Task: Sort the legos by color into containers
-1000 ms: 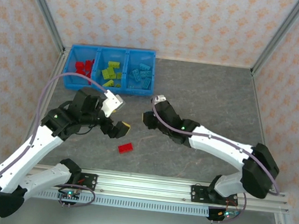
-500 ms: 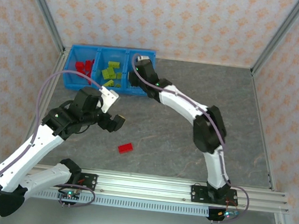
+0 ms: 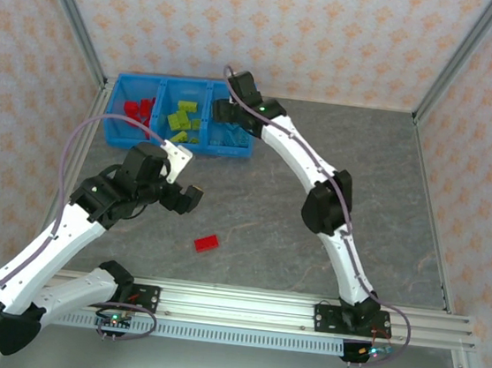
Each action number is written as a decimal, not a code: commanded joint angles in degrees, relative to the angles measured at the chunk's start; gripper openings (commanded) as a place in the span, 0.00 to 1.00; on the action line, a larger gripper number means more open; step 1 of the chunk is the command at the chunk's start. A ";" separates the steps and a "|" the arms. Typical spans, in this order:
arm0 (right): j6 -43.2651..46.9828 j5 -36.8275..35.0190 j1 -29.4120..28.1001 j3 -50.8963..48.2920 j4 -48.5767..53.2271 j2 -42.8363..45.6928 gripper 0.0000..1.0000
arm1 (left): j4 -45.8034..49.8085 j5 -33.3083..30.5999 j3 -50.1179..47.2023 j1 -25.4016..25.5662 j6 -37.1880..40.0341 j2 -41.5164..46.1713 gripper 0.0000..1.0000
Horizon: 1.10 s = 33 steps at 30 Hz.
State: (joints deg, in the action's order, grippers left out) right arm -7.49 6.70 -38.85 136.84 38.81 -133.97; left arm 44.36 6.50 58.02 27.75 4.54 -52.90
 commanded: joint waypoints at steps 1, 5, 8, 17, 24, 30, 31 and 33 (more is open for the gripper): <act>-1.31 7.19 -0.35 -8.42 2.61 15.40 0.66 | 1.00 -1.51 0.96 0.25 -0.15 -0.24 1.00; -1.42 12.07 -0.79 -23.51 3.36 30.46 0.68 | 1.81 1.54 1.83 0.25 -0.08 -2.39 1.00; -0.86 11.91 -1.40 -36.13 4.18 42.73 0.73 | 6.09 4.04 5.92 2.06 -2.11 -6.64 1.00; -6.37 17.93 -1.67 -74.72 -2.20 77.87 0.96 | 3.45 0.07 0.51 11.67 -16.09 -12.72 1.00; -11.76 18.71 -1.70 -88.38 -3.21 88.04 0.99 | -7.04 1.08 -9.60 17.48 -21.75 -20.41 0.99; -13.47 18.56 -1.75 -90.21 -5.04 87.84 0.99 | -9.55 0.81 -10.03 19.44 -21.76 -29.26 0.79; -13.59 18.54 -1.75 -90.33 -5.34 87.63 0.99 | -9.60 0.62 -9.94 19.80 -21.84 -30.24 0.75; -13.99 18.52 -1.75 -90.60 -6.22 87.48 0.99 | -9.63 0.02 -9.96 20.61 -22.02 -31.99 0.66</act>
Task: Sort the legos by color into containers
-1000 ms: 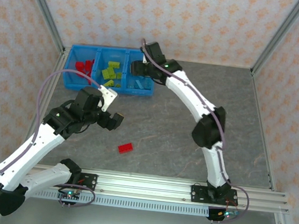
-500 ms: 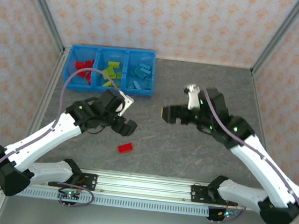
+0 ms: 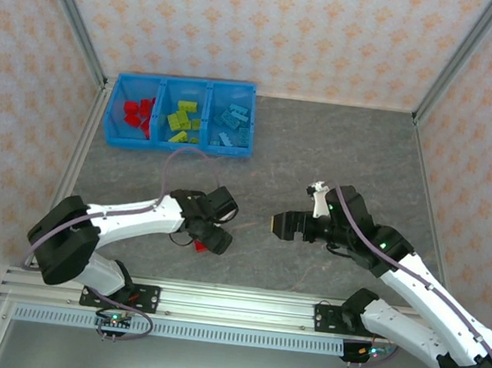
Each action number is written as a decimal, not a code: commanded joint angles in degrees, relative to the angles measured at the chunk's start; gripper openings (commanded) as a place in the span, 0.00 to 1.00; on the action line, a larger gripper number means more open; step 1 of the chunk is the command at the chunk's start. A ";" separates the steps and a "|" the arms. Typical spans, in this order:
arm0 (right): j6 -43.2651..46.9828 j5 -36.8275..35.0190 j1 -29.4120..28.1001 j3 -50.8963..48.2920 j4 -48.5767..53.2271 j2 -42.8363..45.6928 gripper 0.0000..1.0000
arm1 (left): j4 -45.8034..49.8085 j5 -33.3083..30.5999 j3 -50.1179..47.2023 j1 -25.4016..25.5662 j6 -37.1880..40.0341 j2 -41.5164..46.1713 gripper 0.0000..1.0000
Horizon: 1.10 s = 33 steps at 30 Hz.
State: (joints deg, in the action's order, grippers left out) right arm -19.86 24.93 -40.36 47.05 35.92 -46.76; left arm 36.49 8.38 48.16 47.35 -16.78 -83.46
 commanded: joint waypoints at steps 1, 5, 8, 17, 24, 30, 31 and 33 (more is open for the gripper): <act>-1.72 0.20 -0.24 -0.97 -3.61 0.11 0.99 | -1.83 -2.01 -0.13 1.33 -0.93 -1.93 0.64; -1.84 0.42 -0.24 -0.87 -3.97 -1.19 0.99 | -1.90 -3.20 -0.77 2.34 -1.86 -3.93 0.58; -1.76 1.09 -0.25 -0.90 -4.02 -2.36 0.99 | -2.45 -3.96 -1.57 2.74 -2.59 -4.73 0.52; -1.19 2.09 -0.35 -1.51 -3.66 -3.86 0.99 | -3.77 -6.48 -4.90 4.36 -5.65 -4.63 0.42; -1.42 2.24 -0.42 -1.43 -3.58 -3.91 0.99 | -5.55 -5.93 -6.79 4.41 -7.10 -2.19 0.29; -1.81 7.11 -1.16 -2.87 -2.85 -3.99 1.00 | -4.04 -8.98 -4.38 4.03 -7.51 3.89 0.26; -2.01 7.53 -1.42 -3.14 -2.63 -3.91 1.00 | -3.53 -10.01 -3.45 3.55 -7.19 5.02 0.26; -2.51 7.21 -2.22 -3.28 -2.20 -3.67 1.00 | -2.88 -12.24 -1.48 0.98 -5.72 7.17 0.26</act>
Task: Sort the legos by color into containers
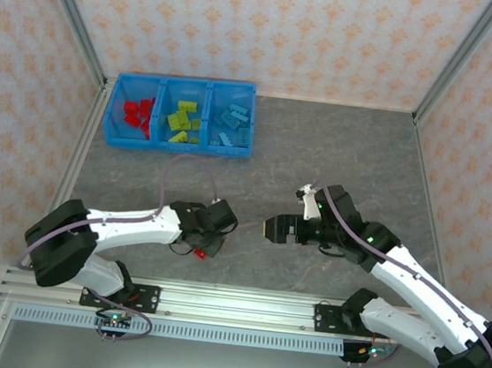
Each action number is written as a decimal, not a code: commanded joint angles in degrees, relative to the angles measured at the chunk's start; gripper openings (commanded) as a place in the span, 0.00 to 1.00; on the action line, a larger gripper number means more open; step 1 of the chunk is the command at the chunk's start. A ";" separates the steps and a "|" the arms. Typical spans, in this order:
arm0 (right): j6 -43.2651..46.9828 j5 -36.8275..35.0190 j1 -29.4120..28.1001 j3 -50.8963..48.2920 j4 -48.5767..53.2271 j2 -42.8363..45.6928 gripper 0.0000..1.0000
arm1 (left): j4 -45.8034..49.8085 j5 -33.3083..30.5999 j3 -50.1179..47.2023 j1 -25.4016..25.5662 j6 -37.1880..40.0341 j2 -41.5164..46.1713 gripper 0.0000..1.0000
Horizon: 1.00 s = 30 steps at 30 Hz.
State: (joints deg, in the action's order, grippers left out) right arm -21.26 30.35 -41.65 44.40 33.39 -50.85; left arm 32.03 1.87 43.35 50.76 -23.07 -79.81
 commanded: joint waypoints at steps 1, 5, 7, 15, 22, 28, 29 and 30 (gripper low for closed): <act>-1.39 1.09 -1.27 -0.61 0.20 0.70 1.00 | 1.55 -6.38 4.17 -4.30 1.30 4.44 0.26; -3.81 -0.89 -1.68 -0.81 -3.43 1.56 1.00 | -1.61 -5.88 8.73 -17.61 4.96 8.51 0.26; -4.33 -1.47 -1.77 -0.81 -4.78 1.46 1.00 | -4.21 -5.42 12.29 -24.94 6.09 9.11 0.26; -6.37 -3.86 -1.86 -1.53 -4.48 2.14 1.00 | -15.21 3.37 31.71 -51.45 -1.09 -7.35 0.25; -6.96 -5.99 -2.06 -1.51 -0.24 6.82 1.00 | -0.80 0.37 60.88 -60.55 0.21 -31.92 0.24; -7.12 -10.77 -2.03 -1.38 5.19 11.62 0.99 | 2.86 3.32 68.68 -63.33 3.76 -39.27 0.52; -7.08 -12.06 -2.03 -1.26 5.97 11.75 0.99 | 2.79 3.83 68.28 -63.35 3.72 -38.88 0.54; -7.19 -13.72 -2.08 -0.99 6.55 11.86 0.99 | 2.19 4.09 66.75 -63.36 2.68 -37.87 0.54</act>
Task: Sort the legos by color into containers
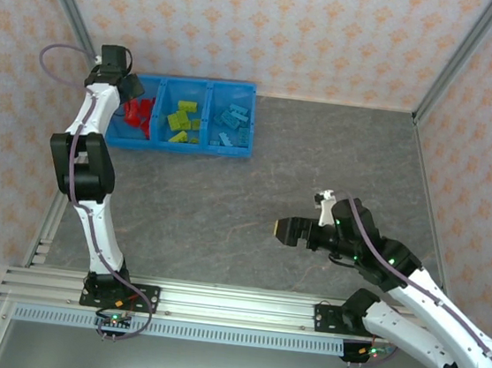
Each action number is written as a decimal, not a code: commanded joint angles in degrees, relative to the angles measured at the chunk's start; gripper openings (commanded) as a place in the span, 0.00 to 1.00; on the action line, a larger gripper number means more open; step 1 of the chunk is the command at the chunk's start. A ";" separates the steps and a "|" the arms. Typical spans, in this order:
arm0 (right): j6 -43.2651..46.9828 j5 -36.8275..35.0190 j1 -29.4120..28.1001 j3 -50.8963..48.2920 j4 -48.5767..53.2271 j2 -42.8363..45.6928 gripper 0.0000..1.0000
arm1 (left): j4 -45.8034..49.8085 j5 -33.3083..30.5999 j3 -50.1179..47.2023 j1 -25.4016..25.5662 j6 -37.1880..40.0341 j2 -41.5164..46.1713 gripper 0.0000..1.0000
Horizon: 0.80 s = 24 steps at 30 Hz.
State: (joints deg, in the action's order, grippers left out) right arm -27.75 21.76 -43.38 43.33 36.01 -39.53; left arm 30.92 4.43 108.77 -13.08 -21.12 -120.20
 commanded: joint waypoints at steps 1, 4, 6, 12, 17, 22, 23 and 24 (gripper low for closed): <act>-1.08 -8.15 -0.31 0.11 4.60 0.74 0.99 | 0.62 2.76 -2.18 0.51 -0.97 4.57 0.55; -1.96 -19.73 -0.24 -0.40 4.68 1.74 0.99 | -10.47 5.43 -16.33 1.54 -7.64 15.07 0.57; -1.66 -28.64 -0.22 0.07 5.06 2.57 0.99 | -16.61 3.91 -26.46 3.77 -9.99 23.87 0.57; 7.44 -60.40 1.72 -4.14 -4.72 5.47 0.99 | -24.93 -5.11 -52.73 14.61 -9.90 52.32 0.60; 19.18 -68.02 13.67 -13.58 -26.67 2.29 0.99 | -20.26 -13.92 -66.21 21.51 -4.04 71.29 0.66; 22.17 -51.88 33.67 -19.48 -43.50 -10.76 0.99 | -21.47 -19.44 -75.60 21.51 5.73 78.58 0.87; 21.09 -49.61 36.52 -19.73 -45.99 -14.55 0.99 | -24.47 -18.44 -78.23 21.50 8.70 78.71 0.92; 20.77 -48.04 38.68 -20.14 -50.25 -19.29 0.99 | -28.12 -18.32 -81.15 21.52 11.02 78.65 0.96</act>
State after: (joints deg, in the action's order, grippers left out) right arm -8.67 -32.86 -9.19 24.77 -0.10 -51.99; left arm 7.81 -10.09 33.19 8.25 -19.49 -41.34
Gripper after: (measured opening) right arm 0.992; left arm 0.936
